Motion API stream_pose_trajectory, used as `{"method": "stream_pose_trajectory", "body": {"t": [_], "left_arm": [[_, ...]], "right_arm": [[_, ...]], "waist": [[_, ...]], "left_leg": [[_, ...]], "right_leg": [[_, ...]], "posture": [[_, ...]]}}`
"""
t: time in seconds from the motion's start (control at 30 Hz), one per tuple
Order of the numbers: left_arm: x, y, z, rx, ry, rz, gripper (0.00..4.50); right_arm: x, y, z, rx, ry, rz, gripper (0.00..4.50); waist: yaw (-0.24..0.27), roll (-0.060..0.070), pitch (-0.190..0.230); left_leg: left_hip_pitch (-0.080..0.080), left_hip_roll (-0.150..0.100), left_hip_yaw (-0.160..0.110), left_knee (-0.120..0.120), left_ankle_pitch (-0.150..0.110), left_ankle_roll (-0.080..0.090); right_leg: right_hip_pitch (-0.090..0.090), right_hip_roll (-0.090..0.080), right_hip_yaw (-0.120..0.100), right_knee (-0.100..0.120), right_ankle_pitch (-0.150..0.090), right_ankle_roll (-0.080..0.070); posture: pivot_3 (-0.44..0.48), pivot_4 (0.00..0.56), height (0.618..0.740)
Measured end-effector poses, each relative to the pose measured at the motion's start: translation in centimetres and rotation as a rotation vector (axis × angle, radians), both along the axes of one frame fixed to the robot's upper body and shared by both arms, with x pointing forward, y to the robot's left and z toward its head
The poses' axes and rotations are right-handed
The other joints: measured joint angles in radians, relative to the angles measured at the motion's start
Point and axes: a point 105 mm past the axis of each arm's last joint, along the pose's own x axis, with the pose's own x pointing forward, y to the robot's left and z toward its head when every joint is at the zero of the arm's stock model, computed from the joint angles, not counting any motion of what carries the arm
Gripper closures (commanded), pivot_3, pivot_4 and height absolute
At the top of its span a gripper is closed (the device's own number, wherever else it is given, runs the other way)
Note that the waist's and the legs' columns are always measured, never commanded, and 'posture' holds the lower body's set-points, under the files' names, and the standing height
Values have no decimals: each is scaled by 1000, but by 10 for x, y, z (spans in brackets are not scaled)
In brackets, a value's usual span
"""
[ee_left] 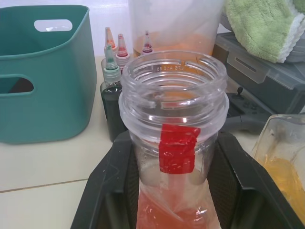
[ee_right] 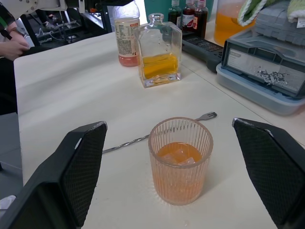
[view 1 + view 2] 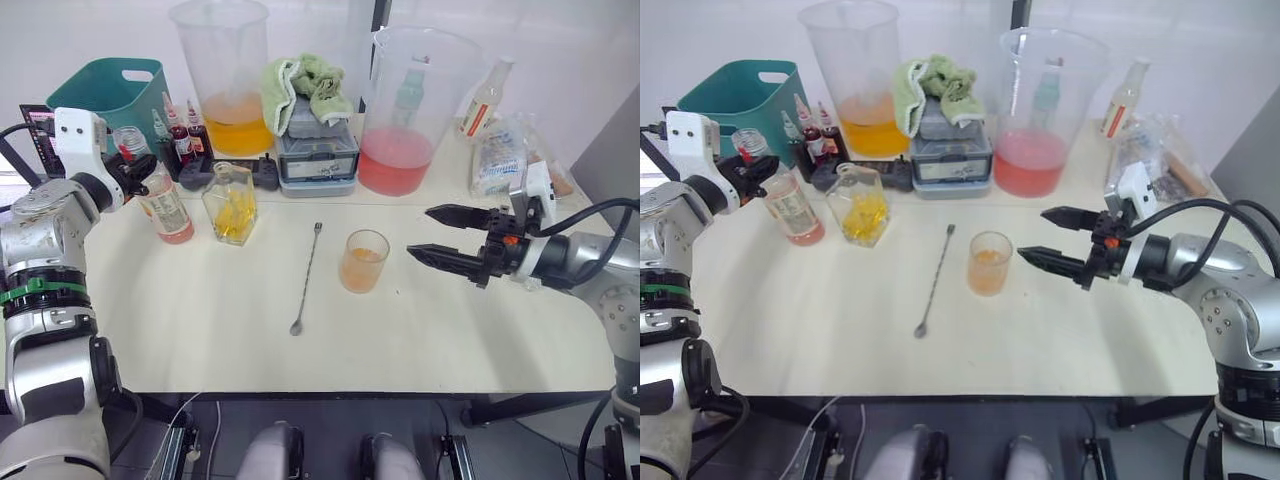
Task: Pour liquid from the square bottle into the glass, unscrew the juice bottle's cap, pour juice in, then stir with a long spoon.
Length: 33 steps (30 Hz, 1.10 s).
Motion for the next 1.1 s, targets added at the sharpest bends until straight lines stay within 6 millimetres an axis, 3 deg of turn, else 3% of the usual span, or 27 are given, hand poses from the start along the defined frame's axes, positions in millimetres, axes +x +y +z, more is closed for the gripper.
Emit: {"method": "stream_pose_trajectory", "body": {"t": [0.17,0.23,0.43,0.67,0.8,1.1], "left_arm": [[4,-5,-1,37,14,-11,2898],[4,-5,-1,40,16,-12,2041],[7,-7,-13,11,54,-18,121],[7,-7,-11,5,48,-21,54],[5,-8,1,-20,0,-30,54],[-20,-1,76,-44,-231,-36,54]], "right_arm": [[-2,-1,1,10,-2,-2,24],[-2,-2,1,12,-1,-4,0],[-3,-4,-1,5,5,-9,0],[-3,-4,0,-2,4,-6,0],[-1,-2,2,-1,1,-5,0],[3,1,3,9,7,5,0]], "waist": [[2,0,0],[2,0,0],[0,0,0],[-1,0,0],[-1,0,0],[-5,-1,0]], "left_leg": [[0,0,0,0,0,0],[1,0,0,0,0,0],[0,0,0,0,0,0],[0,0,0,0,0,1],[0,0,0,0,0,1],[0,0,0,0,0,1]], "right_leg": [[0,0,0,0,0,0],[0,0,0,0,0,0],[-1,0,0,0,0,0],[0,0,0,1,0,0],[0,0,0,0,0,0],[0,0,0,0,0,0]], "posture": [[0,150,739],[0,150,739],[0,150,739],[0,150,739],[0,150,739],[0,150,739]]}}
